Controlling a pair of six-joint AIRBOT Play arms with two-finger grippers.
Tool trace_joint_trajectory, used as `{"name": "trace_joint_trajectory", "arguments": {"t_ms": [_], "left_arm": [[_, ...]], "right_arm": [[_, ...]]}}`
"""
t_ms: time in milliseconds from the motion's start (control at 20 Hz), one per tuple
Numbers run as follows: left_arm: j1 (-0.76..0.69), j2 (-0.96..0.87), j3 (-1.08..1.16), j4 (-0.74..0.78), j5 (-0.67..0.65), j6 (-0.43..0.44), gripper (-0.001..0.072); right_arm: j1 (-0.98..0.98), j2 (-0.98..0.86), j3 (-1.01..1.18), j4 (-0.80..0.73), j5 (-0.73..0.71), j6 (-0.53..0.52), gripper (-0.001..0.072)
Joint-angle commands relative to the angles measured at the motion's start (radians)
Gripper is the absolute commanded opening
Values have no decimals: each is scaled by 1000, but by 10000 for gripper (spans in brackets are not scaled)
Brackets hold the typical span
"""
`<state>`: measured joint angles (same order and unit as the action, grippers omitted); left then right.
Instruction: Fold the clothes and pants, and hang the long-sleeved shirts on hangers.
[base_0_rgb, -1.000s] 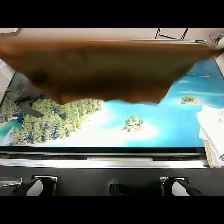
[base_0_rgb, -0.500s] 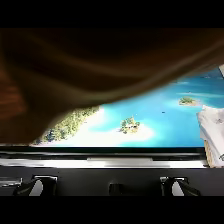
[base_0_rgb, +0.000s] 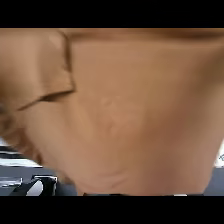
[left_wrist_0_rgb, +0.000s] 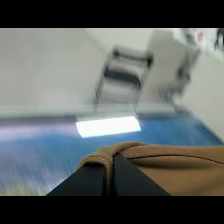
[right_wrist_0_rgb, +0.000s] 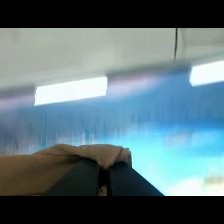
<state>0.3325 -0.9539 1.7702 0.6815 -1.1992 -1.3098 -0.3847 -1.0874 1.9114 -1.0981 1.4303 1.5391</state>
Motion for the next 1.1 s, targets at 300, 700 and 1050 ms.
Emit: {"name": "trace_joint_trajectory", "arguments": {"t_ms": [300,700,1050], "left_arm": [[-215,-555,-615,14,221,5,24],[-239,-797,-336,-46,486,169,23],[-310,-861,-332,-47,591,166,23]], "right_arm": [[270,-544,-496,-156,-306,199,44],[238,-627,-439,-126,-908,234,44],[238,-699,-436,-82,-882,246,44]]}}
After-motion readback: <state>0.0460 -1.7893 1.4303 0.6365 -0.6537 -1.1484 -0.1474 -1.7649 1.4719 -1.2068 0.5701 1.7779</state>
